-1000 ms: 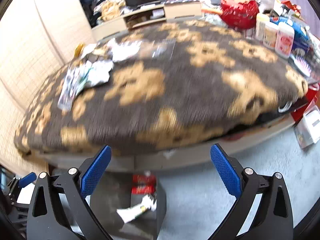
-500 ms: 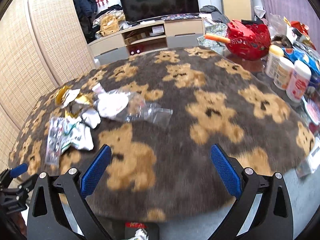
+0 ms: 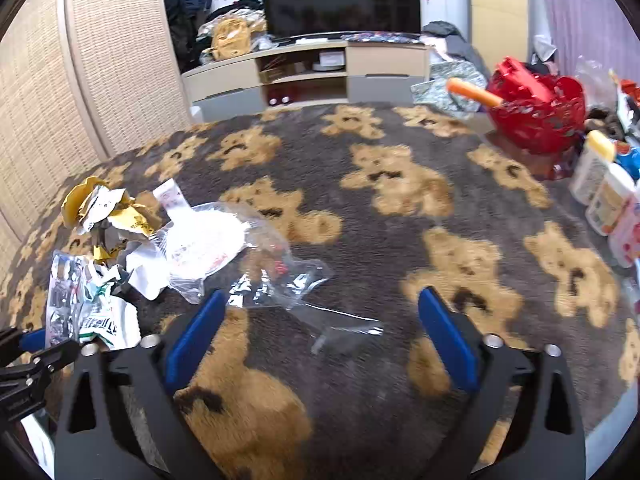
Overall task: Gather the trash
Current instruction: 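Grasp the clear blister pack with the left tool while the right tool grasps a plastic bag, then lower both tools over the bin and open them to drop the blister pack and bag, then grasp a white plastic bag with the left tool while the right tool grasps a torn wrapper, then carry both items over the bin and open both tools to drop them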
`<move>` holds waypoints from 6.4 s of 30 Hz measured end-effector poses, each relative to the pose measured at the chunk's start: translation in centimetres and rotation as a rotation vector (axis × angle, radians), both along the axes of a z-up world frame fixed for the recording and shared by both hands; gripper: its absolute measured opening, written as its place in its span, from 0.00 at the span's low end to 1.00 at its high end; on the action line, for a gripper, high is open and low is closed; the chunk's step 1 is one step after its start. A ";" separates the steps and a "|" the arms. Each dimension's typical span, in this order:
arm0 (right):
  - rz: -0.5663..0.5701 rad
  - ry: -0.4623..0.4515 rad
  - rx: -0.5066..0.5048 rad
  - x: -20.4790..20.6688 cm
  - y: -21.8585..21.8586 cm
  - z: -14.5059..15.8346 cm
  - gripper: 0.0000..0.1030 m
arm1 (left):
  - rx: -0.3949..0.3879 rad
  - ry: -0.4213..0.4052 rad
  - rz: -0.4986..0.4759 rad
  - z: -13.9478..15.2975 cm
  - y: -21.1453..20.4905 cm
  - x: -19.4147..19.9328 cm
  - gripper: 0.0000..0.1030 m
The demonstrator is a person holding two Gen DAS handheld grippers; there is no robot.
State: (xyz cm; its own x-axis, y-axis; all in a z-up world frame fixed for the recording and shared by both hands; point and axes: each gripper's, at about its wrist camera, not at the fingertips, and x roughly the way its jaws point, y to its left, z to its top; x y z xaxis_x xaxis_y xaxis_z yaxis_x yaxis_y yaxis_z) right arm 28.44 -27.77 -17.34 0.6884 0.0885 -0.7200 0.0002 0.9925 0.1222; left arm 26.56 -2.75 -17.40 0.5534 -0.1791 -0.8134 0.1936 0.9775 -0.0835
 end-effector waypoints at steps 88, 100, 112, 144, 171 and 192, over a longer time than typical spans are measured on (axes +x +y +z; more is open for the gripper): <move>0.203 0.499 0.173 -23.0 9.9 -13.3 0.18 | -0.018 0.352 -0.022 -14.3 0.6 -22.3 0.28; 0.099 0.397 0.131 -22.7 8.0 -11.9 0.93 | 0.027 0.279 0.010 -13.1 0.6 -22.3 0.77; 0.085 0.326 0.123 -23.0 7.3 -9.9 0.96 | 0.021 0.236 0.025 -11.2 1.6 -22.6 0.92; 0.127 0.004 0.112 -5.3 10.0 4.2 0.96 | 0.022 -0.043 0.131 2.2 7.1 -6.4 0.91; 0.216 0.057 0.071 3.2 12.3 1.3 0.21 | 0.012 -0.066 0.030 1.5 4.2 3.3 0.70; 0.170 0.021 0.119 -1.9 8.7 4.1 0.20 | 0.027 -0.093 -0.028 4.1 1.5 1.8 0.19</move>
